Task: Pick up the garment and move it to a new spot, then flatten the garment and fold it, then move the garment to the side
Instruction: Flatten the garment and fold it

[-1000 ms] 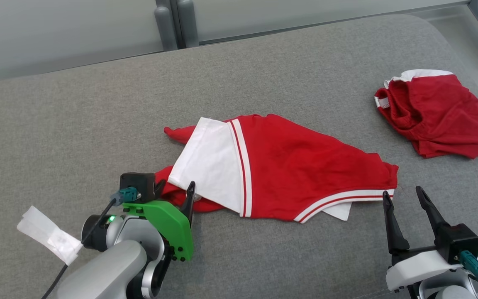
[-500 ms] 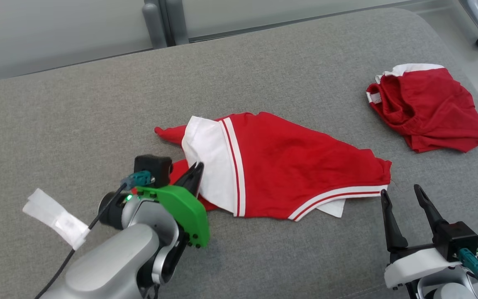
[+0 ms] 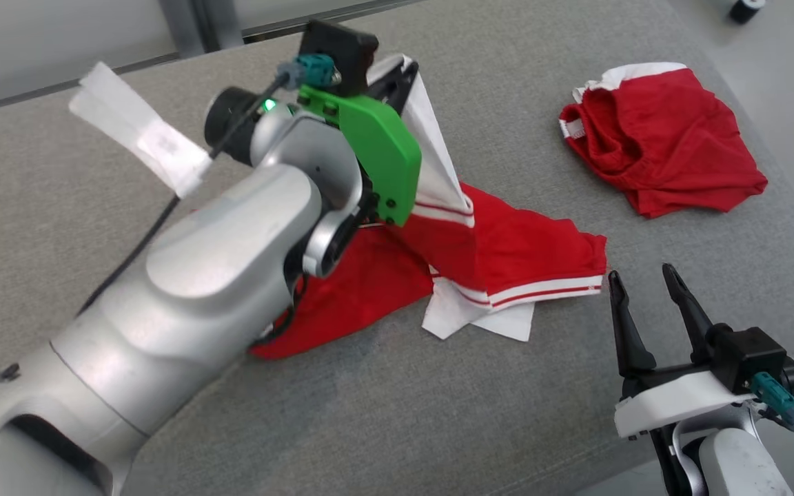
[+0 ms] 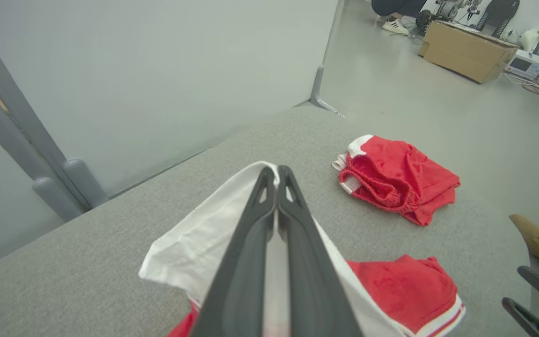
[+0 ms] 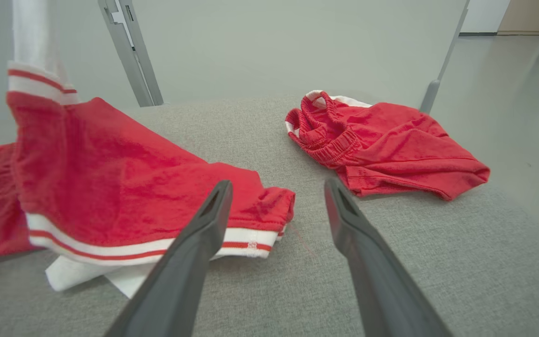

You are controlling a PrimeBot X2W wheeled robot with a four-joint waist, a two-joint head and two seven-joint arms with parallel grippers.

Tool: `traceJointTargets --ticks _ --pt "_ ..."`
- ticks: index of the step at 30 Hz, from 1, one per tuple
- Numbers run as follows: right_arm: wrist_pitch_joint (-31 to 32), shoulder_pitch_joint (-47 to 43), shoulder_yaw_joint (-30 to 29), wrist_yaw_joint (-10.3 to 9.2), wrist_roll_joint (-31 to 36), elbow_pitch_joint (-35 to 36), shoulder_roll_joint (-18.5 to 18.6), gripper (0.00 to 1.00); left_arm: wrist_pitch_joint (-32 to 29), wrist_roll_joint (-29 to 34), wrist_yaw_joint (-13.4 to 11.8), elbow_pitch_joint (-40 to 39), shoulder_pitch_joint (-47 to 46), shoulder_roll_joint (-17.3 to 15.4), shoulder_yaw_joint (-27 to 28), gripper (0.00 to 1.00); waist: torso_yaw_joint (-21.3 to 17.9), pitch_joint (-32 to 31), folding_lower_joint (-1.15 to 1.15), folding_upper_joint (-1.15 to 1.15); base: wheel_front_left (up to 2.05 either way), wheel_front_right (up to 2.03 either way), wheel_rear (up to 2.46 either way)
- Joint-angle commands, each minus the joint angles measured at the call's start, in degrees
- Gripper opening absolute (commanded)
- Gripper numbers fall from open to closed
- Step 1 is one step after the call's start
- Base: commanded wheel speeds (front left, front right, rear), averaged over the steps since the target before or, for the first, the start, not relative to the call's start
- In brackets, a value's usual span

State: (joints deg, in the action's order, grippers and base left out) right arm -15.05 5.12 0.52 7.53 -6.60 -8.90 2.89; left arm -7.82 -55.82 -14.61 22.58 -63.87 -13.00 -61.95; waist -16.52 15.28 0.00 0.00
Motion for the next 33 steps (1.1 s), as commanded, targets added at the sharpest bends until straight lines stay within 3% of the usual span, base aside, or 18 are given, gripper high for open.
traceJointTargets --ticks 1,6,13,14,15,16,21,26,33 --pt "-0.18 0.86 0.28 -0.09 -0.86 -0.23 0.03 1.00 0.27 1.21 0.60 2.40 -2.66 0.24 0.41 0.00 -4.91 3.40 0.00 0.00 0.00 0.00 0.00" --pt "-0.18 1.26 1.28 -0.09 -3.60 -1.04 0.01 1.00 2.13 2.26 3.65 16.23 -7.15 1.78 0.38 0.00 -9.29 4.52 0.00 0.00 0.00 0.00 0.00" --pt "-0.18 0.67 1.20 -0.09 -4.59 -1.36 0.01 1.00 4.72 1.36 5.77 25.90 -4.60 3.43 0.21 0.00 -10.40 4.19 0.00 0.00 0.00 0.00 0.00" --pt "-0.17 0.64 1.02 -0.09 -4.47 -1.35 0.02 1.00 5.23 1.34 5.86 27.01 -4.42 3.71 0.24 0.22 -10.14 4.12 0.00 0.00 0.00 0.00 0.00" --pt "-0.18 0.63 0.82 -0.09 -4.17 -1.27 0.00 1.00 5.62 1.67 6.11 27.92 -4.22 4.05 -0.08 0.57 -9.77 4.00 0.00 0.00 0.00 0.00 0.00" --pt "-0.18 0.56 0.54 -0.09 -3.80 -1.21 0.01 1.00 6.17 2.19 6.41 28.57 -4.14 4.49 -0.51 1.00 -9.30 3.80 0.00 0.00 0.00 0.00 0.00" --pt "-0.18 -0.70 -1.48 -0.09 -1.29 -0.68 0.05 1.00 8.98 3.87 7.48 28.10 -2.79 5.70 -2.33 1.00 -5.57 2.06 0.00 0.00 0.00 0.00 0.00" --pt "-0.17 -2.83 -3.06 -0.09 1.35 0.05 0.07 1.00 10.27 2.43 6.59 22.93 2.39 2.23 -1.90 1.00 -1.65 -0.76 0.00 0.00 0.00 0.00 0.00" --pt "-0.17 -5.62 -4.43 -0.09 3.82 1.17 0.07 1.00 11.96 -1.44 -1.81 6.74 17.23 -9.16 0.97 1.00 3.71 -2.99 0.00 0.00 0.00 0.00 0.00"
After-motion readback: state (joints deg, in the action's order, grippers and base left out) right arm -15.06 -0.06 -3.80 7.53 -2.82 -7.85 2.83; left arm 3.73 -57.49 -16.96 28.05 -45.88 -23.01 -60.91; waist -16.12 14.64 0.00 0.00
